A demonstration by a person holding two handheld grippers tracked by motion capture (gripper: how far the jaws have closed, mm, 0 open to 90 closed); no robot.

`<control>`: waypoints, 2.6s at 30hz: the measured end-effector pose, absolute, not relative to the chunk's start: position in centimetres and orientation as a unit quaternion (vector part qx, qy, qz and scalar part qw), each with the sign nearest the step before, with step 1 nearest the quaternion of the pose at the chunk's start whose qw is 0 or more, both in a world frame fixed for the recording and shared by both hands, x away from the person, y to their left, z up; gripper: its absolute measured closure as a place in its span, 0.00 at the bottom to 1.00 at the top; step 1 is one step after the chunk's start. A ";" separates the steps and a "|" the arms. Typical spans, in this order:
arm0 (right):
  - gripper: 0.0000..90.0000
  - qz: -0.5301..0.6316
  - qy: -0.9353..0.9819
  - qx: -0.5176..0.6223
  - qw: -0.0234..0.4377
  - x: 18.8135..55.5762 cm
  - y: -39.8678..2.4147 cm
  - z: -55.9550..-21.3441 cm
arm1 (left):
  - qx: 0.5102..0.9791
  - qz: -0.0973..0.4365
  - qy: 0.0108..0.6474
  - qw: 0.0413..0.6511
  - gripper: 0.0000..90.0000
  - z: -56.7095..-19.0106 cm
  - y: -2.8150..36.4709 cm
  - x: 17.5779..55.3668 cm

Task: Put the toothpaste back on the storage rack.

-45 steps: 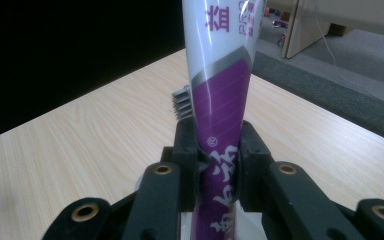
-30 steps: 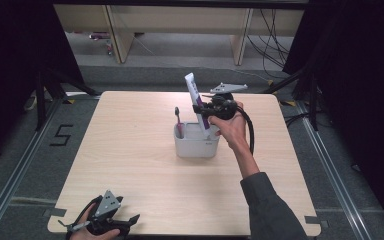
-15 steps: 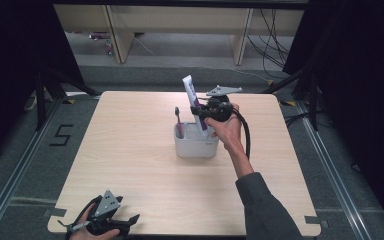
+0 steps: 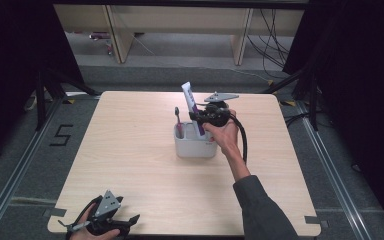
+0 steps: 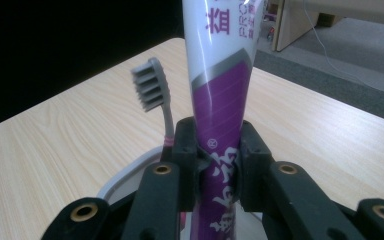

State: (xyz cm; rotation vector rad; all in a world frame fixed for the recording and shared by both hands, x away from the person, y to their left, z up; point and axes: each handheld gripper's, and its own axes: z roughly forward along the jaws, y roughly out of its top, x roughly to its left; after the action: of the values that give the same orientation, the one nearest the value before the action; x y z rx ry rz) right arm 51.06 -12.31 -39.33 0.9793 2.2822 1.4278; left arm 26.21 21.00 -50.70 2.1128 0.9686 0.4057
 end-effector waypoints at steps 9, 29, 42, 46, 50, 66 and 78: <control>0.83 0.480 0.797 0.340 0.138 51.0 -12.1 -40.6 | 0.829 0.159 0.379 0.380 0.19 -50.7 21.0 26.2; 0.82 0.445 0.813 0.348 0.142 50.4 -12.0 -42.0 | 0.829 0.156 0.379 0.381 0.19 -50.7 20.9 26.2; 0.76 0.441 0.821 0.337 0.132 50.3 -12.1 -42.6 | 0.829 0.157 0.379 0.381 0.19 -50.7 20.9 26.2; 0.73 0.449 0.814 0.344 0.136 50.1 -12.0 -42.2 | 0.829 0.153 0.380 0.381 0.19 -50.7 20.9 26.2; 0.69 0.444 0.819 0.334 0.144 49.7 -11.8 -41.9 | 0.830 0.152 0.378 0.382 0.19 -50.8 20.9 26.2; 0.58 0.462 0.809 0.334 0.144 49.0 -12.8 -41.0 | 0.830 0.159 0.377 0.379 0.19 -50.7 20.9 26.2; 0.55 0.474 0.801 0.346 0.120 47.9 -14.2 -40.2 | 0.828 0.159 0.377 0.384 0.19 -50.8 20.9 26.3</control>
State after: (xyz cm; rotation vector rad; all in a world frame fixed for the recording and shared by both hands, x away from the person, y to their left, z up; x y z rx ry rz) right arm 47.89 -14.15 -40.15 1.0098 2.3415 1.3837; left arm 26.30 20.90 -50.81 2.1099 0.9604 0.4050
